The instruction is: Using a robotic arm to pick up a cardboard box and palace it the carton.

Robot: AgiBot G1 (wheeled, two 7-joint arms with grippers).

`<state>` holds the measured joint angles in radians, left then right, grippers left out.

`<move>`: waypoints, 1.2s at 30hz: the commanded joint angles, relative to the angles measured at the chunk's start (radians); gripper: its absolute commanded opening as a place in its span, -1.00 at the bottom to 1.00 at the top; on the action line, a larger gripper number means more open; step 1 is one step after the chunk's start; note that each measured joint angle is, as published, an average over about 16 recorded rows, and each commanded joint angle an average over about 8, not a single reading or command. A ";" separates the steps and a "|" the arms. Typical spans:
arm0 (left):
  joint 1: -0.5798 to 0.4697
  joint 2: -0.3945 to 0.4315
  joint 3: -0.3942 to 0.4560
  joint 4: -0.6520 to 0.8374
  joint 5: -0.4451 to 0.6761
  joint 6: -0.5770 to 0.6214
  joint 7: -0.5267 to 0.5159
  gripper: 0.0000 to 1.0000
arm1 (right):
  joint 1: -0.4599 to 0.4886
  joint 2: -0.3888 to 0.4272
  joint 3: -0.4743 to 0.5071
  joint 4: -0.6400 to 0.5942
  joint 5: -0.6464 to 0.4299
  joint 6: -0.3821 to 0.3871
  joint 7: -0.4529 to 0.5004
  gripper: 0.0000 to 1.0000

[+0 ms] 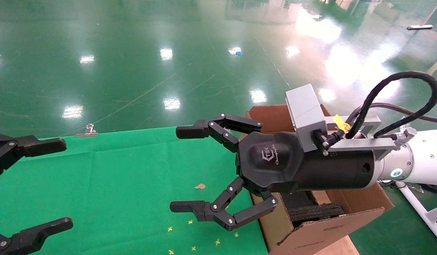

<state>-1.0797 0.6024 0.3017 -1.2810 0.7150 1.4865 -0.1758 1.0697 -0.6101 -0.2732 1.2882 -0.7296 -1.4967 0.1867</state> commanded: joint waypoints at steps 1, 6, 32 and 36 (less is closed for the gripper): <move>0.000 0.000 0.000 0.000 0.000 0.000 0.000 1.00 | 0.001 0.000 -0.002 -0.001 0.000 0.000 0.000 1.00; 0.000 0.000 0.000 0.000 0.000 0.000 0.000 1.00 | 0.003 0.000 -0.004 -0.003 0.000 0.001 0.001 1.00; 0.000 0.000 0.000 0.000 0.000 0.000 0.000 1.00 | 0.005 -0.001 -0.008 -0.005 -0.001 0.002 0.001 1.00; 0.000 0.000 0.000 0.000 0.000 0.000 0.000 1.00 | 0.006 -0.001 -0.008 -0.006 -0.001 0.002 0.001 1.00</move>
<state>-1.0797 0.6024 0.3017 -1.2810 0.7152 1.4866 -0.1758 1.0753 -0.6113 -0.2811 1.2827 -0.7306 -1.4949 0.1881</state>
